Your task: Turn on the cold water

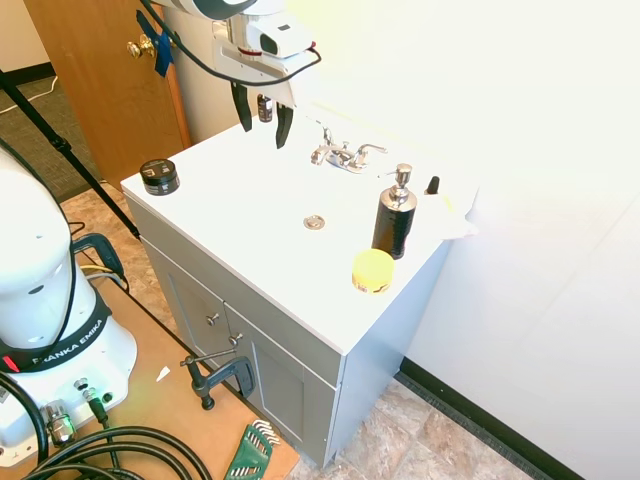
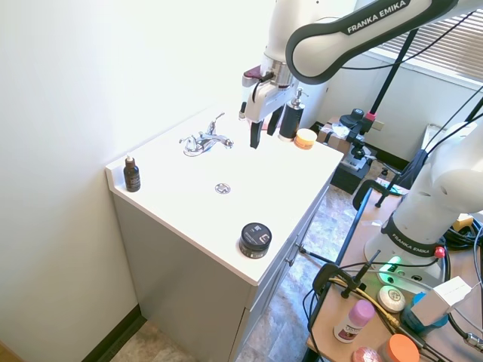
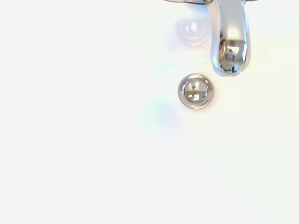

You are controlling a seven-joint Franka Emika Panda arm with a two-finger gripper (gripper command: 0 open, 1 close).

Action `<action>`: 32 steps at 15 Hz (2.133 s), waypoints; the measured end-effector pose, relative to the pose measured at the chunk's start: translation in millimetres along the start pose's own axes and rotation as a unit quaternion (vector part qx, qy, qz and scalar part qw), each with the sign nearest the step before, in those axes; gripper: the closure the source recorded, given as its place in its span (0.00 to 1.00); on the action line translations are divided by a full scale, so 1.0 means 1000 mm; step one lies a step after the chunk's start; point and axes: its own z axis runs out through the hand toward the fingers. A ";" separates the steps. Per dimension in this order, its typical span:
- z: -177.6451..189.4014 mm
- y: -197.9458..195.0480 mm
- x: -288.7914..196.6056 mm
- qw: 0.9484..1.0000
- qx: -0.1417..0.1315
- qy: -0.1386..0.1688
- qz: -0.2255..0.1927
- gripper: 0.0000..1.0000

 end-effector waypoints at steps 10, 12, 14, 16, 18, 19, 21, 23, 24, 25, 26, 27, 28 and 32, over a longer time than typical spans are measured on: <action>-0.006 -0.033 0.124 0.977 0.030 0.162 0.133 0.00; 0.012 -0.050 0.152 0.969 0.022 0.189 0.155 0.00; 0.031 -0.066 0.169 0.965 0.014 0.202 0.166 0.00; 0.045 -0.078 0.178 0.964 0.009 0.204 0.169 0.00; 0.055 -0.082 0.186 0.963 0.001 0.207 0.170 0.00; 0.062 -0.080 0.189 0.963 -0.004 0.207 0.171 0.00; 0.075 -0.073 0.193 0.963 -0.017 0.204 0.174 0.00; 0.082 -0.069 0.194 0.963 -0.017 0.203 0.174 0.00; 0.087 -0.066 0.192 0.964 -0.021 0.199 0.176 0.00; 0.089 -0.063 0.189 0.965 -0.022 0.192 0.180 0.00; 0.091 -0.059 0.185 0.966 -0.023 0.183 0.182 0.00; 0.092 -0.053 0.177 0.968 -0.026 0.172 0.180 0.00; 0.091 -0.046 0.168 0.970 -0.028 0.162 0.180 0.00; 0.066 -0.026 0.123 0.983 -0.017 0.103 0.154 0.00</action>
